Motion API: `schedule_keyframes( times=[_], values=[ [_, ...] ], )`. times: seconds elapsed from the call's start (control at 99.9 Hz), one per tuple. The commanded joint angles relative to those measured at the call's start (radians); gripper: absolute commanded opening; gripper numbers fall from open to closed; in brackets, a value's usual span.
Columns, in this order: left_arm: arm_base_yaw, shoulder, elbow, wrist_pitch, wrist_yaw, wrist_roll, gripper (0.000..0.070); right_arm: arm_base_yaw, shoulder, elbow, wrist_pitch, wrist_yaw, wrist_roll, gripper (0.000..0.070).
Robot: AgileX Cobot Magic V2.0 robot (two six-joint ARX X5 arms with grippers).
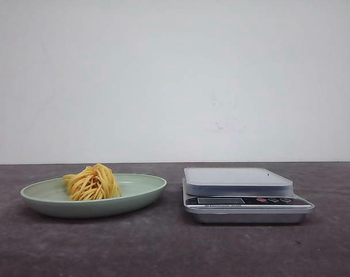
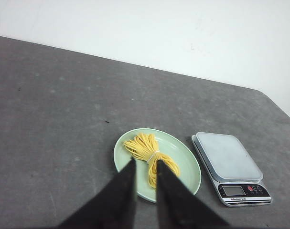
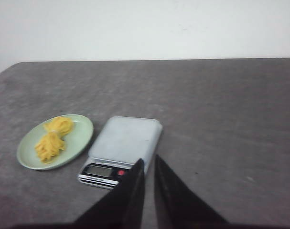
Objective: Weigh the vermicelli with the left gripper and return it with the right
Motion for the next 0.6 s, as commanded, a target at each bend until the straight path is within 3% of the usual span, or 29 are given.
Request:
schedule_keyframes(
  times=[0.0, 0.11, 0.591],
  values=[
    [-0.004, 0.002, 0.009, 0.018, -0.003, 0.014, 0.001, -0.001, 0.002, -0.008, 0.04, -0.012, 0.016, 0.001],
    [-0.004, 0.002, 0.009, 0.021, -0.003, 0.014, 0.0011, -0.003, 0.002, -0.02, 0.036, -0.011, 0.06, 0.001],
    [-0.004, 0.002, 0.009, 0.023, -0.003, 0.014, 0.0012, -0.003, 0.002, -0.02, 0.061, 0.0, 0.058, 0.001]
  ],
)
